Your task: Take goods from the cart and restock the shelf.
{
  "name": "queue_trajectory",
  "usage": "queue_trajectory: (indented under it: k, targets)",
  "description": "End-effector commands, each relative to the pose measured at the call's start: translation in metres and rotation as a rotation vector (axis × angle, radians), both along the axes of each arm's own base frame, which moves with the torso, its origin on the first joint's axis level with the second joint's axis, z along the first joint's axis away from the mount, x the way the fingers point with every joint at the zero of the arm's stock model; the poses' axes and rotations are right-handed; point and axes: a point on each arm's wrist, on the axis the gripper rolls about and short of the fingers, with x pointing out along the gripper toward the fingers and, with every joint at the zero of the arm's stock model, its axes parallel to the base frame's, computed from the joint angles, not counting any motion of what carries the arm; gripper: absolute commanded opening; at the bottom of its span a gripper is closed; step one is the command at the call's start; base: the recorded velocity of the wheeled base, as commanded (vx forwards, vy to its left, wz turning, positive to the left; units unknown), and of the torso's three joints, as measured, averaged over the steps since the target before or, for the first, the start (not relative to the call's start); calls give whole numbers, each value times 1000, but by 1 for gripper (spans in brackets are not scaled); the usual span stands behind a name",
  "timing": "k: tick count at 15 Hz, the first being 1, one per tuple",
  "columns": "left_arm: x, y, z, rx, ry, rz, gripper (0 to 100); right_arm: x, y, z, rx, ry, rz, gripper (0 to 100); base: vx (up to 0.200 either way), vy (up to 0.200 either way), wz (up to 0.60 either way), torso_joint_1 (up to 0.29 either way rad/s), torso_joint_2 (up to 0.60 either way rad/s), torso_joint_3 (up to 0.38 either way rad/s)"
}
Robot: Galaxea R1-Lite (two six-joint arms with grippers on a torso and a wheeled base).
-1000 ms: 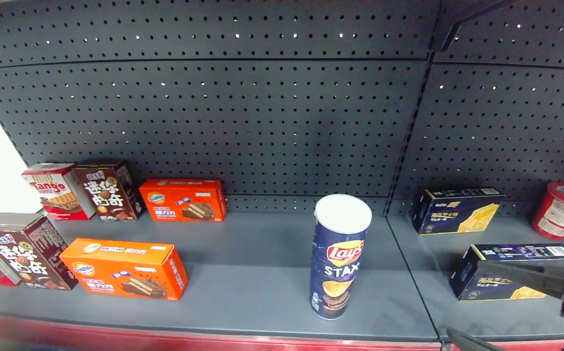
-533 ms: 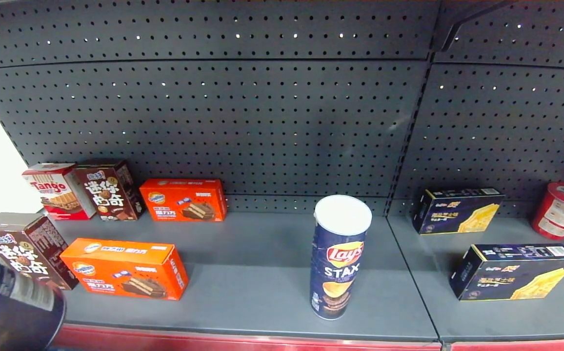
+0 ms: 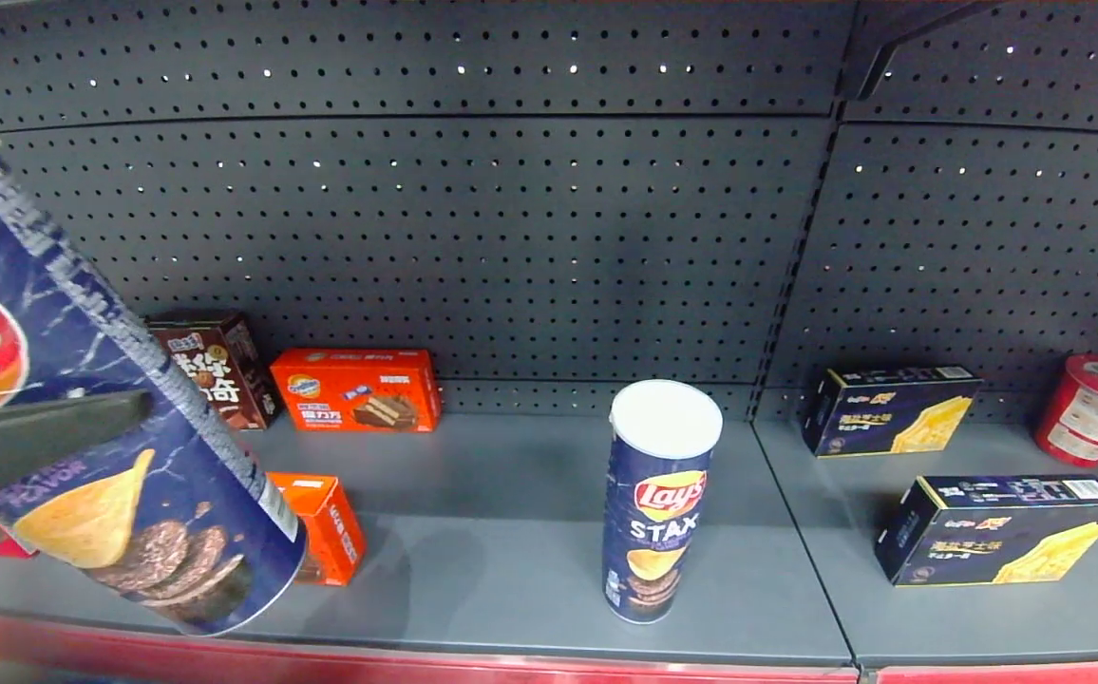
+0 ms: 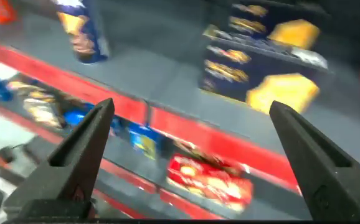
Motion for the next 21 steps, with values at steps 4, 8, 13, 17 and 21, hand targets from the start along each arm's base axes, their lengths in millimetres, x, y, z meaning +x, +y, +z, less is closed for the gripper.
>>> queue_trajectory:
  k: [4, 8, 13, 17, 21]
  targets:
    - [68, -38, -32, 12, 25, -71, 0, -22, -6, -1, 44, -96, -76, 100, 0, 0, 0, 0, 0, 0]
    - [90, -58, -48, 45, 87, -104, 0, -22, -6, -2, 43, -95, -90, 100, 0, 0, 0, 0, 0, 0]
    - [127, -86, -47, 45, 81, -166, 0, -21, -5, -5, 38, -84, -90, 100, 0, 0, 0, 0, 0, 0]
    - [151, -99, -57, 51, 117, -212, 0, -22, -5, -8, 39, -85, -92, 100, 0, 0, 0, 0, 0, 0]
    - [184, -115, -68, 77, 119, -231, 0, -21, -5, -10, 33, -72, -88, 100, 0, 0, 0, 0, 0, 0]
